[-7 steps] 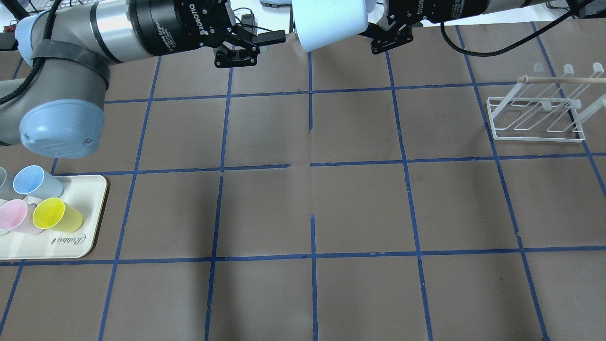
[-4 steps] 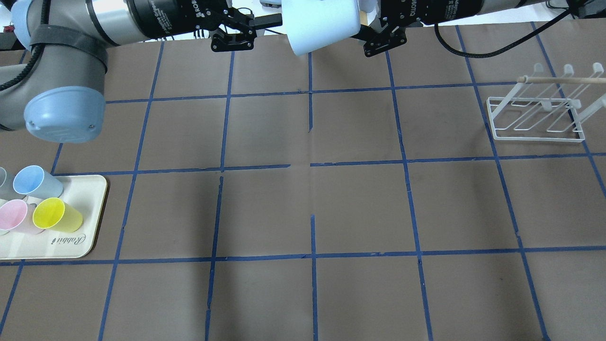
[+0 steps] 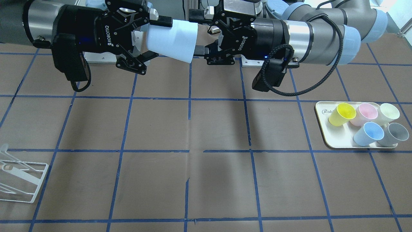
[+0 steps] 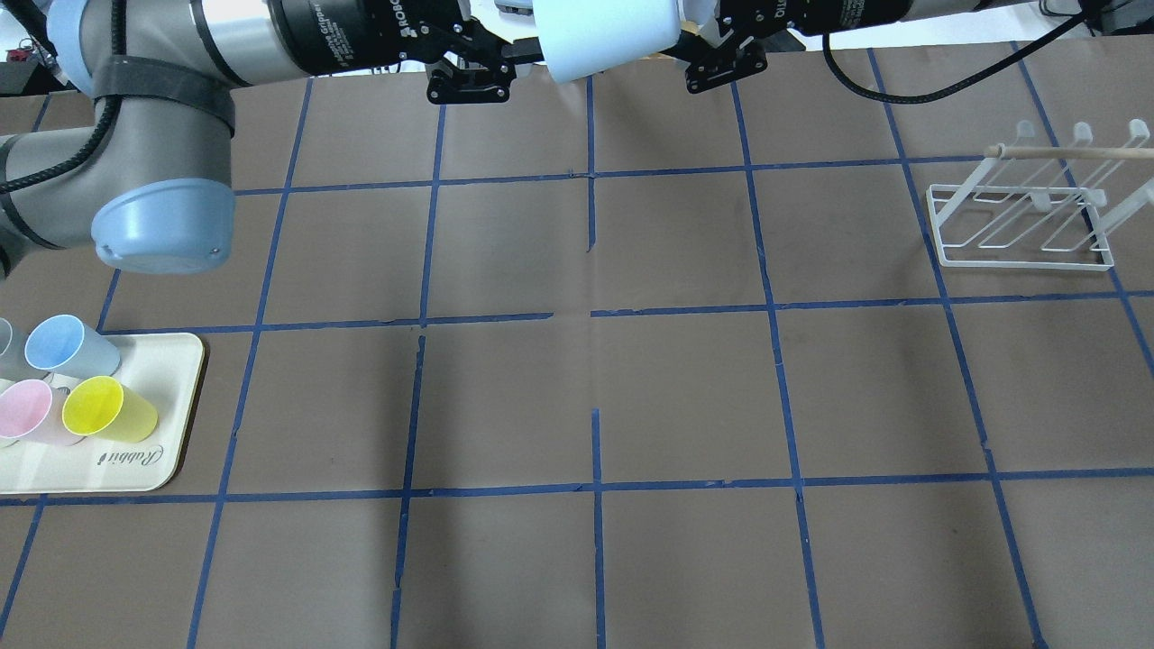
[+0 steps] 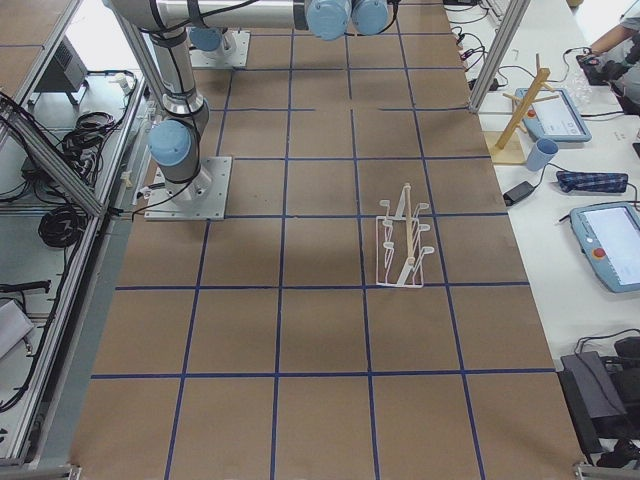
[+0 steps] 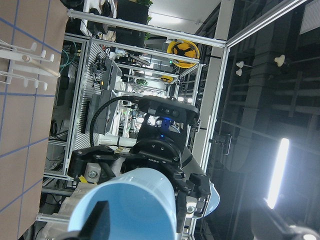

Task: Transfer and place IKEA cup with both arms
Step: 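Carry the cup toward the left gripper while the left gripper approaches it, then grasp the cup with the left gripper and open the right gripper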

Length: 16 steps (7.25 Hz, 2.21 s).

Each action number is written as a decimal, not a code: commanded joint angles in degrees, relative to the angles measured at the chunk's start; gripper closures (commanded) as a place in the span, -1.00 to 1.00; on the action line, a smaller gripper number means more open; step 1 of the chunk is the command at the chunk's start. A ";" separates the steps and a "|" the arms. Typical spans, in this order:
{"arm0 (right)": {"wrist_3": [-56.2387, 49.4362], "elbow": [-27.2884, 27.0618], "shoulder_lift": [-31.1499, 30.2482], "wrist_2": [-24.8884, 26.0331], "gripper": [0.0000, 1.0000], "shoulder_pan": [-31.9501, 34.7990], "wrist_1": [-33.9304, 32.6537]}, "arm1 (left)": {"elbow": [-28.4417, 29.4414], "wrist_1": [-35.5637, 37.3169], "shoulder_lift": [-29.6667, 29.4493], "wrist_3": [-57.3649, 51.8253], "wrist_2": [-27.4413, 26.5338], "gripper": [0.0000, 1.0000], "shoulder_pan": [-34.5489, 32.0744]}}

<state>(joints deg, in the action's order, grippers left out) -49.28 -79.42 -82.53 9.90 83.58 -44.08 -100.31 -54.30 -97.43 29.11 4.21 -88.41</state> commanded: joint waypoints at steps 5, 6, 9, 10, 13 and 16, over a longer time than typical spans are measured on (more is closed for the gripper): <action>0.41 -0.03 0.18 -0.32 -0.80 0.00 0.40 | 0.90 0.24 -0.05 3.68 0.45 -0.53 -2.38; 0.50 -0.03 -0.25 -0.32 -1.00 0.00 0.66 | 0.99 0.33 -0.05 3.67 0.45 -0.20 -2.29; 0.94 0.05 0.35 -0.32 -1.00 0.00 0.31 | 0.12 2.44 -0.05 3.85 0.45 0.23 -2.03; 0.94 0.23 0.44 -0.58 -1.00 0.00 0.31 | 0.20 2.53 -0.05 4.11 0.45 0.39 -2.03; 6.03 0.93 0.71 -0.32 -1.00 -0.52 -1.26 | 0.03 2.53 0.39 6.13 0.28 0.81 -1.24; 6.83 1.46 2.64 8.79 -1.00 -4.55 -4.26 | 0.55 2.71 0.66 10.00 -0.42 1.00 0.95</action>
<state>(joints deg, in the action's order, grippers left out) -42.89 -78.14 -80.49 14.43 81.10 -47.81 -99.99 -51.64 -96.89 37.92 4.19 -88.45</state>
